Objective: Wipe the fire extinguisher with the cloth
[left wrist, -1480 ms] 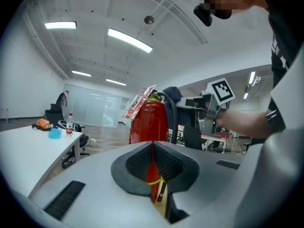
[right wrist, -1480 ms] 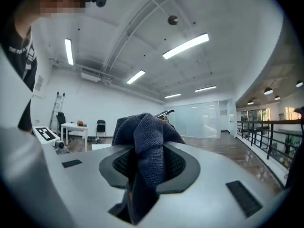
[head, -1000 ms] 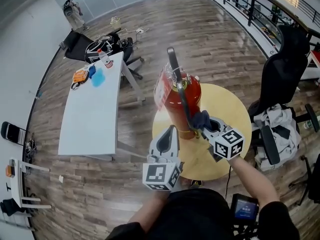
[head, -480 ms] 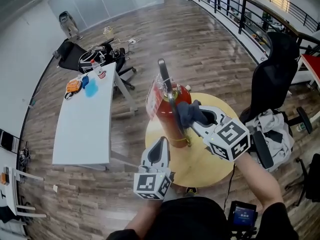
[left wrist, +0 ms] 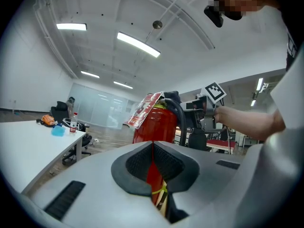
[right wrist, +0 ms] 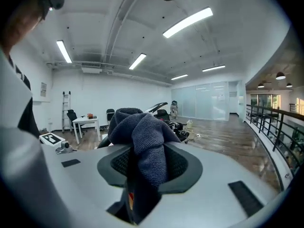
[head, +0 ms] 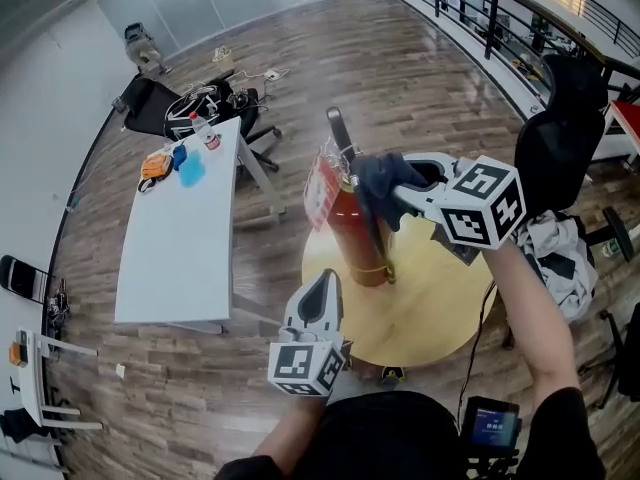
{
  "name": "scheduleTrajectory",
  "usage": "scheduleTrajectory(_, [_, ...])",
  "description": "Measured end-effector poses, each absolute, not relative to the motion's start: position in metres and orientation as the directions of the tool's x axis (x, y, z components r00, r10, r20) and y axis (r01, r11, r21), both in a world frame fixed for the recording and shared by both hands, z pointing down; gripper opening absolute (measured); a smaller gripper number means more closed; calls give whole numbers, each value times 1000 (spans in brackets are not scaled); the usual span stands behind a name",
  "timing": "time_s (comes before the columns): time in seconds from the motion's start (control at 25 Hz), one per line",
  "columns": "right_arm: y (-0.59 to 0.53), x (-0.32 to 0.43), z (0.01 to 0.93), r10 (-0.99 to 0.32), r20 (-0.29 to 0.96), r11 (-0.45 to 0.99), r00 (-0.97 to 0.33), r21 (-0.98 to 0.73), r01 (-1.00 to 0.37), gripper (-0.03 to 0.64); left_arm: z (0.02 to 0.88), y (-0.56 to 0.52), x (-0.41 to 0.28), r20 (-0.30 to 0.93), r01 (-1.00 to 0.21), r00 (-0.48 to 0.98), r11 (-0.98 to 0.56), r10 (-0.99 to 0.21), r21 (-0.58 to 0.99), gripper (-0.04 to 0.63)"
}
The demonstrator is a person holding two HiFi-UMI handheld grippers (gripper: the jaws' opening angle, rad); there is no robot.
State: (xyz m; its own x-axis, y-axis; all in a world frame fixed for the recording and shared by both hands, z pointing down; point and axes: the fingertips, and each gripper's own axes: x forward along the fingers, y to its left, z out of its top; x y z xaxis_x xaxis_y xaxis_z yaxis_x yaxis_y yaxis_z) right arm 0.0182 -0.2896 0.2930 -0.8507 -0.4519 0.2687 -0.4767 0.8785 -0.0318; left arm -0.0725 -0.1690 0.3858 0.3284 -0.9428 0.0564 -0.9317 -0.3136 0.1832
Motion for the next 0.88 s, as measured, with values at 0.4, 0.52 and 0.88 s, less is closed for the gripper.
scheduleTrajectory(0.4, [-261,10,284,-493,209,869,-845,69,-490,100,385,-160,-78,56,-933,328,-314,-943,178,23])
scheduleTrajectory(0.52, [-236,-3,254,-528,195,836,-827,293,-465,95,383,-160,-76,51,-929,337,-323,-940,180,23])
scheduleTrajectory(0.88, [-191,0,305,-530,256,832,-808,341,-437,95,391,-158,-79,68,-928,338,-320,-939,190,23])
